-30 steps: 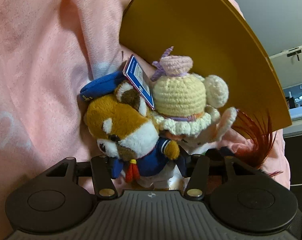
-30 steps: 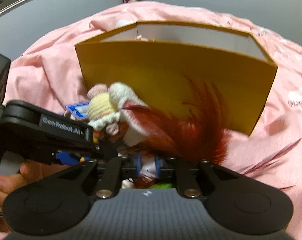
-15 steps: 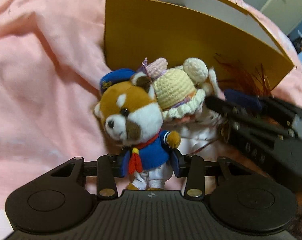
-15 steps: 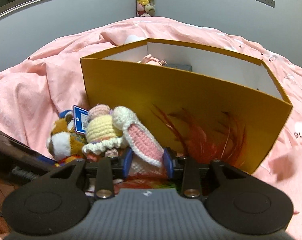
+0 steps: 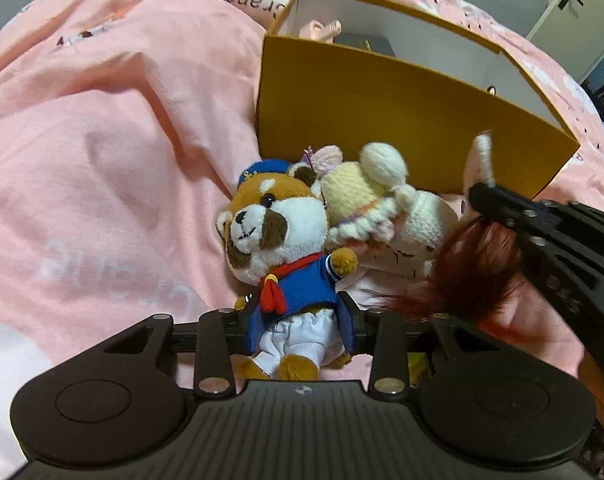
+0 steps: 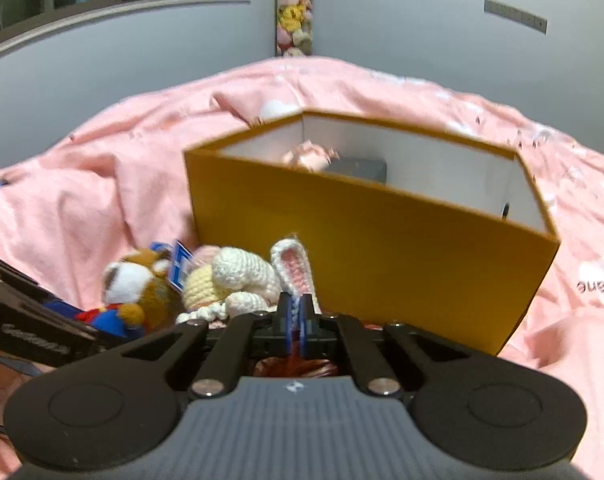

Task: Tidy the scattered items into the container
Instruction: 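Grasp the red panda plush with the left tool while the right tool grasps the crochet bunny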

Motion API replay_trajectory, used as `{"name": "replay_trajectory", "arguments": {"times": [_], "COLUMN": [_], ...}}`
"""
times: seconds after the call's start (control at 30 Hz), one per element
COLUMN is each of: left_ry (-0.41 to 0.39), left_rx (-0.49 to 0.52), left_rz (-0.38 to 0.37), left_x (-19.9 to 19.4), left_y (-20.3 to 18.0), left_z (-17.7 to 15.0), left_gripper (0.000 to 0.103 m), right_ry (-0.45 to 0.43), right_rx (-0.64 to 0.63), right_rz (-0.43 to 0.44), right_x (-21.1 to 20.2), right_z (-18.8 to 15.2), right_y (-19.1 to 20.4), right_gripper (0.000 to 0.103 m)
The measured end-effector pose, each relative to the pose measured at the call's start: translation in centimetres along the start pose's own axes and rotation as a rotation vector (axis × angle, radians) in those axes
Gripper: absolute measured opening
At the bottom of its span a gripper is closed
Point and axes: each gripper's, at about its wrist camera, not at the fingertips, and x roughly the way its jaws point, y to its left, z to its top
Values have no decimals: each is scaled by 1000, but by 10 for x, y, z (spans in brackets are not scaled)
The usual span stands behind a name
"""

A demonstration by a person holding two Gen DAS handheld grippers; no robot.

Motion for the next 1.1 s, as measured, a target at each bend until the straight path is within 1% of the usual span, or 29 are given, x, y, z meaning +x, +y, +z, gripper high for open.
{"name": "replay_trajectory", "arguments": {"times": [0.13, 0.3, 0.47, 0.57, 0.67, 0.73, 0.77, 0.83, 0.9, 1.03, 1.1], "left_ry": [-20, -42, -58, -57, -61, -70, -78, -92, -97, -100, -103], "left_rx": [-5, 7, 32, 37, 51, 69, 79, 93, 99, 114, 120], "left_rz": [-2, -5, -9, -16, -28, -39, -46, -63, -69, -78, -81], "left_x": [-8, -14, -27, -13, -13, -13, -13, -13, -13, -9, -9], "left_y": [2, 6, 9, 5, 3, -1, -2, -4, -6, -9, -10], "left_z": [-5, -5, -9, -1, -1, -1, -1, 0, 1, 2, 3], "left_gripper": [42, 42, 42, 42, 42, 42, 42, 42, 42, 42, 42], "right_ry": [-69, -142, -162, -158, -108, -74, -58, -32, -29, -52, -55], "right_rx": [-35, -111, -188, -195, -185, -138, -118, -118, -120, -67, -68], "right_rz": [-5, -10, -26, -11, -22, -3, -8, -79, -144, -168, -195], "right_x": [-23, -58, -86, -95, -80, -65, -56, -39, -25, -10, -3], "right_z": [10, 23, 31, 35, 34, 31, 29, 26, 24, 23, 22], "right_y": [12, 25, 30, 25, 18, 9, 5, 1, -3, -12, -13], "right_gripper": [3, 3, 3, 3, 3, 3, 3, 3, 3, 3, 4]}}
